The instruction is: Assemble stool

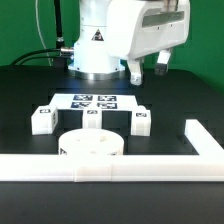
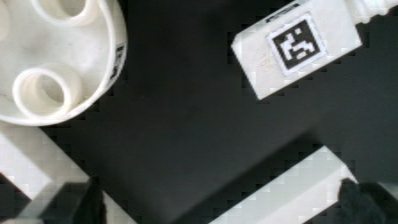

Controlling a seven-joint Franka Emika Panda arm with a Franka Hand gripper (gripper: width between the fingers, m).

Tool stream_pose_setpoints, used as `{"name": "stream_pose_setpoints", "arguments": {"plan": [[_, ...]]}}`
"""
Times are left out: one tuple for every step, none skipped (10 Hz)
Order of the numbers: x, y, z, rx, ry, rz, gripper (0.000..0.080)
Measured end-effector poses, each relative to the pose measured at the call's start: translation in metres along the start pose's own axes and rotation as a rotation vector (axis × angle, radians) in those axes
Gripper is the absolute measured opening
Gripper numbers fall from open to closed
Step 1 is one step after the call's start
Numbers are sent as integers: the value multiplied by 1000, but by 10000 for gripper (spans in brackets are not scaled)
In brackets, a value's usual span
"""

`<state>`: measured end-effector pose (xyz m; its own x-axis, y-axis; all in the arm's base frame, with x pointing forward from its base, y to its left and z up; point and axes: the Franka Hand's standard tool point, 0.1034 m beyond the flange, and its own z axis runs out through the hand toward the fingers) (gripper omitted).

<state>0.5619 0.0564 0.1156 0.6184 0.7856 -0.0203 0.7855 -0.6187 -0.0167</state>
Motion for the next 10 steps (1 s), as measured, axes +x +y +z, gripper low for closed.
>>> {"name": "stream_pose_setpoints", "arguments": {"plan": [[0,0,0,0,0,0,650],[0,0,0,0,0,0,650],[0,0,0,0,0,0,650],[0,0,0,0,0,0,650],[-4,3,3,-5,4,-19,650],[-22,13,14,-20,12,-55,650],[-38,22,26,-8,-2,-61,650],[-44,32,34,-5,-3,-93,650],[-50,43,43,-6,1,-124,650],[-54,53,51,-7,4,-129,650]]}}
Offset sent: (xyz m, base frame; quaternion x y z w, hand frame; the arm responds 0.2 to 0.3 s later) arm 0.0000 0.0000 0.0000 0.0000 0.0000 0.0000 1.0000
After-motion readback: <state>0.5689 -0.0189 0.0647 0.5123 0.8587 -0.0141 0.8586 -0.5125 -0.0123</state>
